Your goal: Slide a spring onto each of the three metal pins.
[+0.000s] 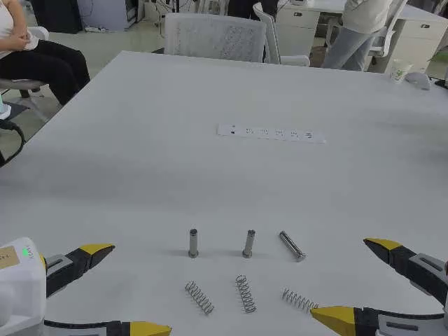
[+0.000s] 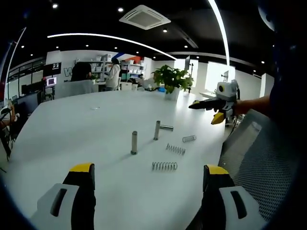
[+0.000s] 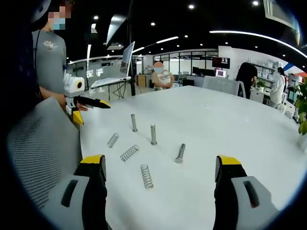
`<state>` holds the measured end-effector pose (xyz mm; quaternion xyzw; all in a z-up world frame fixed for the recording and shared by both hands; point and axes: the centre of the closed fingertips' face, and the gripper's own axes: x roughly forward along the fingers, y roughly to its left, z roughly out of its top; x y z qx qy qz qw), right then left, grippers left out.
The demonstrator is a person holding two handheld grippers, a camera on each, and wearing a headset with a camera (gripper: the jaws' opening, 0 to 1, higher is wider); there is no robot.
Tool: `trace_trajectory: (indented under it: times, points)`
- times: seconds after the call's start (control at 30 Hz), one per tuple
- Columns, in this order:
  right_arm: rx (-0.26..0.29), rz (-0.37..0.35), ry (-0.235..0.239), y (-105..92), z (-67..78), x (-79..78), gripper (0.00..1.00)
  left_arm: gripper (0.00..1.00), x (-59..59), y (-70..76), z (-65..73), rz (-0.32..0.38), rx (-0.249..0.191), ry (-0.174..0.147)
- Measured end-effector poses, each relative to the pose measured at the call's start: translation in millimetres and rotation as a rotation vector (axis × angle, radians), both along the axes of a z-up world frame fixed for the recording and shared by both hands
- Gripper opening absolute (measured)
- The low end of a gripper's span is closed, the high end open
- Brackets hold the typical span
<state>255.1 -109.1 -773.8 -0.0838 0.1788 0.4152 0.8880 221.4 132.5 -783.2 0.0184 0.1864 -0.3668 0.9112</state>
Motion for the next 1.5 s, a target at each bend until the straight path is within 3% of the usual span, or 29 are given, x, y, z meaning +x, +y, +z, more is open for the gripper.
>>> trace_trajectory:
  times: [1.5]
  points:
    - [-0.03,-0.005,0.027,-5.1,-3.8,8.4,0.88,0.88,7.7,-3.0,-1.6,-0.012,0.004,0.005]
